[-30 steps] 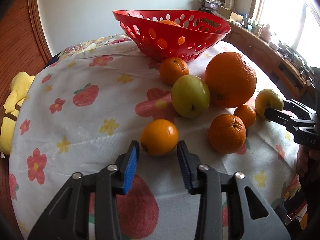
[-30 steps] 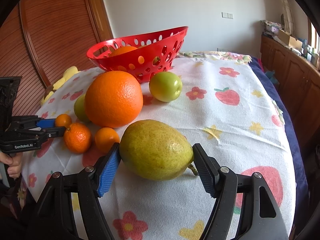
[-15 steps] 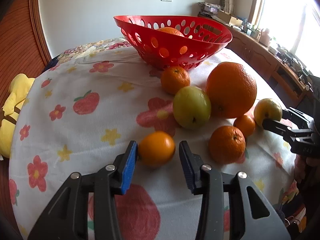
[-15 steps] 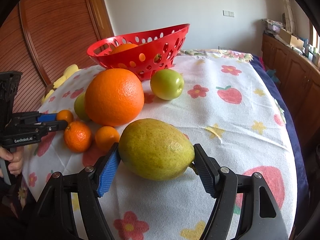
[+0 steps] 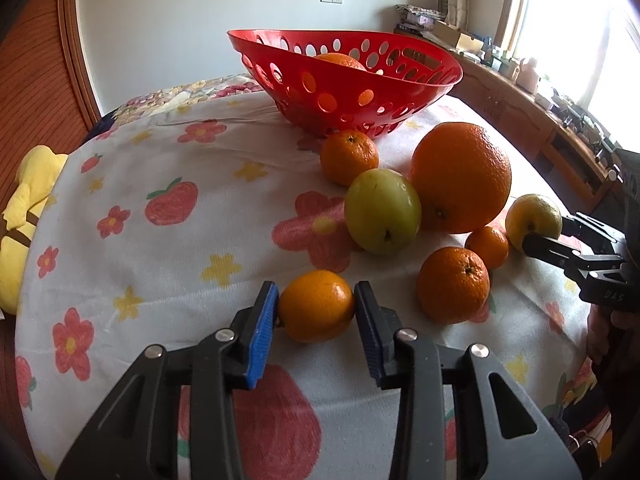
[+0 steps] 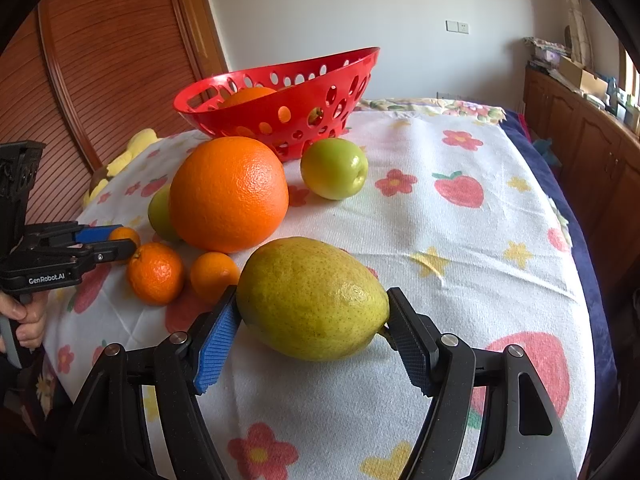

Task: Organize fruits
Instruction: 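Close the left tool on the tangerine while the right tool grasps the yellow-green pear, then lift the tangerine with the left tool while the right tool carries the pear to the basket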

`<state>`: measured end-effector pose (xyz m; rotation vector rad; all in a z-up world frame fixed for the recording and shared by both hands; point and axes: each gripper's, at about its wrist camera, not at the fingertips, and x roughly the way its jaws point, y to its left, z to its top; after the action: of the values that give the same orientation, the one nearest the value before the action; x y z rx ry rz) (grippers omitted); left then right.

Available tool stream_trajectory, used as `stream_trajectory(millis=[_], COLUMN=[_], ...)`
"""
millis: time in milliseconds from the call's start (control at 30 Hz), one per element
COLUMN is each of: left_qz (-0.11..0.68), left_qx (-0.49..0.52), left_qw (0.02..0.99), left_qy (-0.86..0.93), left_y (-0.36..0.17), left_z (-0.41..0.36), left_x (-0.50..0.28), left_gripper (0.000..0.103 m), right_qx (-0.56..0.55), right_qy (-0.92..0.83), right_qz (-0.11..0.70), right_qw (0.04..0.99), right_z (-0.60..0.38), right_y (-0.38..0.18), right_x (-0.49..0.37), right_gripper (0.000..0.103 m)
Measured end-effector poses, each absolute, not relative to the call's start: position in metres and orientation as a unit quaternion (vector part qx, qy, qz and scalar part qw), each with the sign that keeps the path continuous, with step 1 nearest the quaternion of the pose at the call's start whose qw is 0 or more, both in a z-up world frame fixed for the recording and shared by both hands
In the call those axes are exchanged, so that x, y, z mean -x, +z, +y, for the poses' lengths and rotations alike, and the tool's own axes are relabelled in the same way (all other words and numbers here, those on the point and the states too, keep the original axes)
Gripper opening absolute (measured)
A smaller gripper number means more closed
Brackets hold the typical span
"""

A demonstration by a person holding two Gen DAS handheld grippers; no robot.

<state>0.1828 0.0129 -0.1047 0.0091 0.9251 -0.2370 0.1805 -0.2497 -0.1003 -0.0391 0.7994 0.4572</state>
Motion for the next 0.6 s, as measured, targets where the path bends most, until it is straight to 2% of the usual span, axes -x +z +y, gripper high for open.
stream_trajectory(millis=[600], left_qz=[0.391], left_qx=[-0.005], left_qw=[0.912], left_qy=[-0.121], left_y=[-0.056], left_z=[0.011], left_x=[-0.188], left_gripper=[0.037], right_qx=[0.027], right_qy=[0.21], right_qz=[0.385], right_qw=[0.898], right_z=[-0.249], right_y=[-0.095], right_x=[-0.181], right_gripper=[0.073])
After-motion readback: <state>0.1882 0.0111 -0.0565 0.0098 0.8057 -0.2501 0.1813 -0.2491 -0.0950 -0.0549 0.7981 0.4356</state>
